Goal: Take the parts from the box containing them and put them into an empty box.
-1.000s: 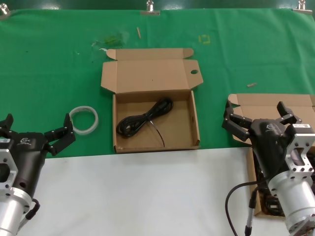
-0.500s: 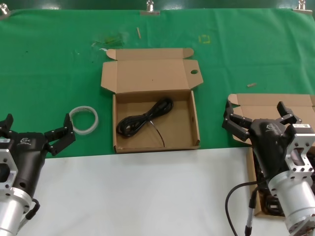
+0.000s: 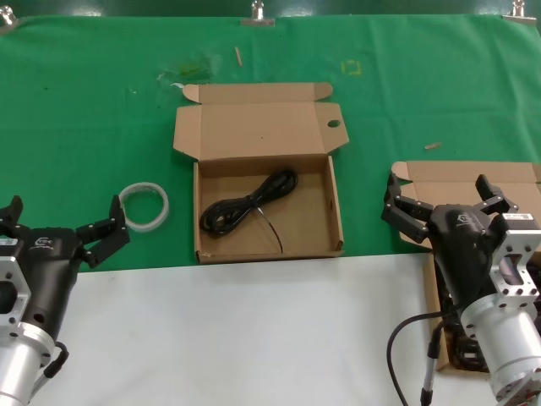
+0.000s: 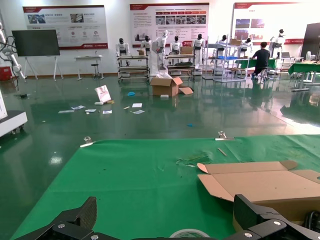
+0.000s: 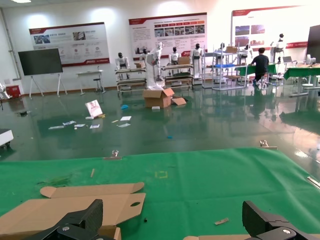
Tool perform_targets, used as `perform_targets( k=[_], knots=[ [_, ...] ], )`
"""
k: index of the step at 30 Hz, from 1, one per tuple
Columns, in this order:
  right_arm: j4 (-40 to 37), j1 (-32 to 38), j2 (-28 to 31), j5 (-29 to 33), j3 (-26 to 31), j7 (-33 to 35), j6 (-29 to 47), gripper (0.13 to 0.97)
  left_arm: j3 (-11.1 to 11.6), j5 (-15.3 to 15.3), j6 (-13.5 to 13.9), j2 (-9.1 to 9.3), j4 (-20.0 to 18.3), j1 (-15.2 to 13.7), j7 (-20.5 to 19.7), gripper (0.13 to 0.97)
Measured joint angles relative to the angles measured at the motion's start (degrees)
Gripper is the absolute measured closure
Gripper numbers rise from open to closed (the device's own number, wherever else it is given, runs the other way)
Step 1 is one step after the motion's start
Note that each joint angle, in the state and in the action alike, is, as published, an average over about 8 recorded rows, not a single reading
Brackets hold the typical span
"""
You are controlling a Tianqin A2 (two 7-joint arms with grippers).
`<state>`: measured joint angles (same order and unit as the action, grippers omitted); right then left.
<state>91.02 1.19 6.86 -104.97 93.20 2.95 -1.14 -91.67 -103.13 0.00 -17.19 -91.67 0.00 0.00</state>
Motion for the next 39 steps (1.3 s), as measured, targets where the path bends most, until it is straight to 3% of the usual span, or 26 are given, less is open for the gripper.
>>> perform_targets(
  k=[39],
  knots=[
    [0.0, 0.0, 0.0, 0.0, 0.0, 0.0, 0.0, 0.129, 0.0, 0.0, 0.0, 0.00, 0.0, 0.0, 0.0, 0.132]
  ],
)
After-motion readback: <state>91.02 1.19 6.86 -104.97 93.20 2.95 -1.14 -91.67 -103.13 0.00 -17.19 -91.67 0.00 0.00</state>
